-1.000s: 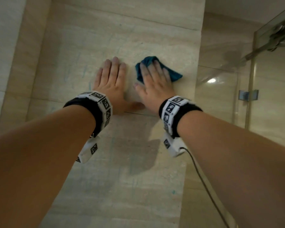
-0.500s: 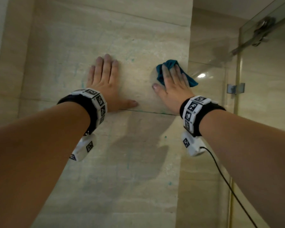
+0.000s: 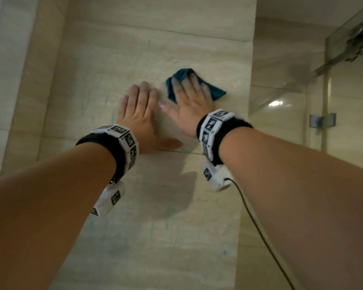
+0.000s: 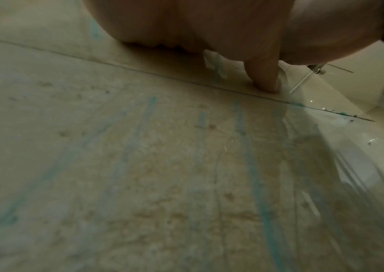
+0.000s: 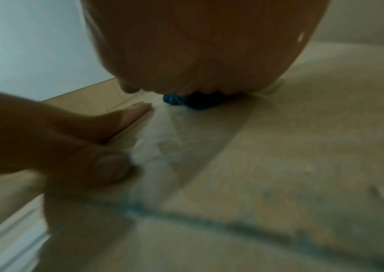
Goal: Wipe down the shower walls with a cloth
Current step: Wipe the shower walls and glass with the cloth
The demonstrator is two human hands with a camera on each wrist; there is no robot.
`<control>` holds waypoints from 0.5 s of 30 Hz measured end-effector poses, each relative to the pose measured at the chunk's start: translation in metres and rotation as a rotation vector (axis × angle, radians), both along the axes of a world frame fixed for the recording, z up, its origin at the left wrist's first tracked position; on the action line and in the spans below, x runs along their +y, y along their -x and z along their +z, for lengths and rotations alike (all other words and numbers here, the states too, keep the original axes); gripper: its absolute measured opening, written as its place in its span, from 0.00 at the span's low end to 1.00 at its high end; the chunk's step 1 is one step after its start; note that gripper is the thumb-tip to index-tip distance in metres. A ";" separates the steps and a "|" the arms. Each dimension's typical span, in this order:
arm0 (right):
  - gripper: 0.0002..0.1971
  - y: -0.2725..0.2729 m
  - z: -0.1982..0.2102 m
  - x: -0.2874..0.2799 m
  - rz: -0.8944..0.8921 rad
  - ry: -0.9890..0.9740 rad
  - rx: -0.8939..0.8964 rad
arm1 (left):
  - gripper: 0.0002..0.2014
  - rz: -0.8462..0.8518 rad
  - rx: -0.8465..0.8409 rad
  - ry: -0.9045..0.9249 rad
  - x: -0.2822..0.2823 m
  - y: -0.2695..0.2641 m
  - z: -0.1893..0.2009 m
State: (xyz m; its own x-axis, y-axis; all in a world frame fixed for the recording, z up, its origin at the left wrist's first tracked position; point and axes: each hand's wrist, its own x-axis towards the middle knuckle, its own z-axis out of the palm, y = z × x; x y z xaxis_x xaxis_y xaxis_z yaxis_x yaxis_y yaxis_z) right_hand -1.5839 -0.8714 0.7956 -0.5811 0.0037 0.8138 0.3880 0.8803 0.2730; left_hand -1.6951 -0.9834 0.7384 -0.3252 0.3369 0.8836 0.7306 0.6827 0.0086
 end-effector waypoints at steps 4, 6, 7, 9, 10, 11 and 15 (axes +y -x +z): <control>0.40 -0.013 -0.042 0.011 0.065 -0.020 -0.169 | 0.64 -0.019 0.093 -0.070 0.003 0.002 -0.006; 0.39 -0.027 -0.050 0.026 0.072 -0.041 -0.218 | 0.70 -0.016 0.079 -0.072 0.002 -0.002 -0.006; 0.38 -0.034 -0.049 0.033 0.071 -0.040 -0.226 | 0.74 -0.009 0.069 -0.077 0.002 -0.004 -0.006; 0.39 -0.048 -0.040 0.047 0.063 0.002 -0.216 | 0.79 0.001 0.015 -0.063 0.003 -0.010 -0.003; 0.39 -0.054 -0.033 0.053 0.046 0.029 -0.197 | 0.79 0.011 -0.011 -0.049 0.003 -0.012 -0.001; 0.39 -0.060 -0.026 0.059 0.026 0.052 -0.171 | 0.79 0.023 -0.024 -0.041 0.004 -0.013 0.000; 0.39 -0.075 0.011 0.075 -0.036 0.119 -0.062 | 0.77 0.028 -0.037 -0.019 0.004 -0.011 0.001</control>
State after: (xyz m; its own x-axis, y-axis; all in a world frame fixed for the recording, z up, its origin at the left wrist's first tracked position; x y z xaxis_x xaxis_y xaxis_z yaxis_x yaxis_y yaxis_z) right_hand -1.5092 -0.7964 0.8070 -0.6280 0.1195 0.7690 0.4056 0.8936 0.1923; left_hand -1.6839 -0.9791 0.7399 -0.3666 0.3103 0.8771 0.7101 0.7025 0.0482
